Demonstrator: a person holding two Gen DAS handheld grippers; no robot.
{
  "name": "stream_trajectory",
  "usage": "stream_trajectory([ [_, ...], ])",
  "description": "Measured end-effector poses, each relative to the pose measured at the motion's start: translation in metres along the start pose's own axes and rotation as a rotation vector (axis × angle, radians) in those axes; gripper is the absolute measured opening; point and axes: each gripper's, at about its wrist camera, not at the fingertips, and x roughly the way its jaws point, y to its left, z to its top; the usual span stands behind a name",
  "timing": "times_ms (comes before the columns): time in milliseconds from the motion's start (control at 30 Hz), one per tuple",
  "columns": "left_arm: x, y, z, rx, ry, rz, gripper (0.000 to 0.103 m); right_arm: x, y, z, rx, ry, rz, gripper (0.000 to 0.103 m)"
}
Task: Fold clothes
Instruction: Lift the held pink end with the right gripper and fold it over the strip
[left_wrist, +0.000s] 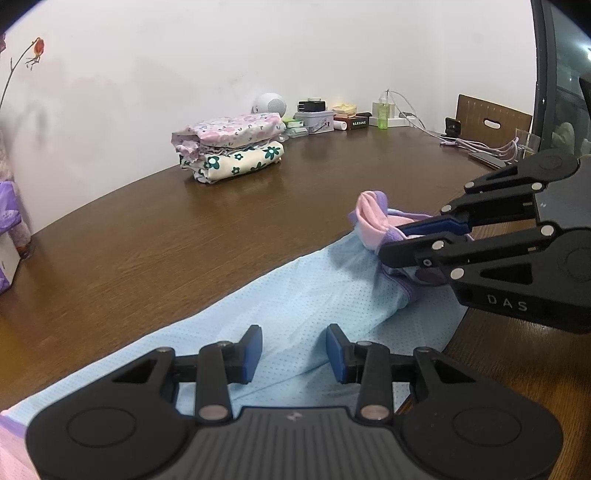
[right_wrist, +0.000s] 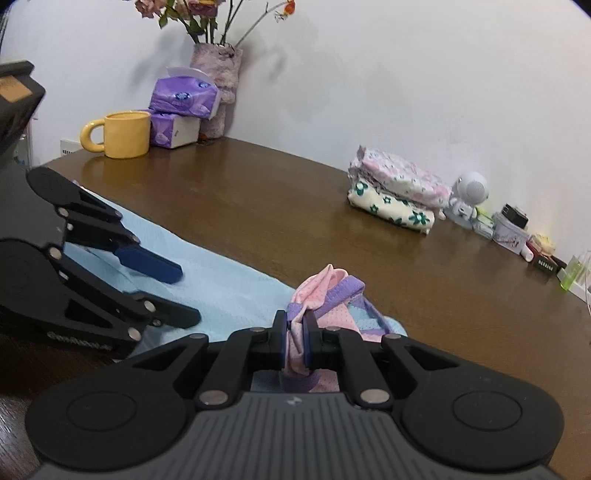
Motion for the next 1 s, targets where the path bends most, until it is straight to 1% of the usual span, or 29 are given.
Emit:
stream_trajectory([
  [500, 0.001, 0.001, -0.001, -0.013, -0.003, -0.009, 0.036, 0.007, 0.013, 0.006, -0.047, -0.007, 0.023, 0.008],
  [800, 0.001, 0.002, -0.001, -0.017, -0.005, -0.009, 0.037, 0.009, 0.009, 0.003, 0.005, -0.002, 0.069, 0.009],
  [833, 0.001, 0.002, -0.001, -0.022, -0.005, -0.011, 0.037, 0.009, 0.009, 0.003, 0.01, -0.001, 0.074, 0.012],
  [900, 0.0, 0.005, -0.001, -0.039, -0.008, -0.014, 0.039, 0.01, 0.008, 0.002, 0.022, 0.0, 0.084, 0.027],
  [933, -0.002, 0.007, 0.0, -0.053, -0.012, -0.014, 0.04, 0.005, 0.003, 0.003, 0.056, -0.006, 0.105, 0.046],
  [967, -0.004, 0.009, 0.0, -0.067, -0.015, -0.013, 0.04, -0.002, -0.004, 0.004, 0.094, -0.025, 0.135, 0.054],
  [1000, -0.008, 0.012, 0.001, -0.085, -0.03, -0.015, 0.042, -0.01, -0.01, 0.004, 0.131, -0.05, 0.161, 0.055],
])
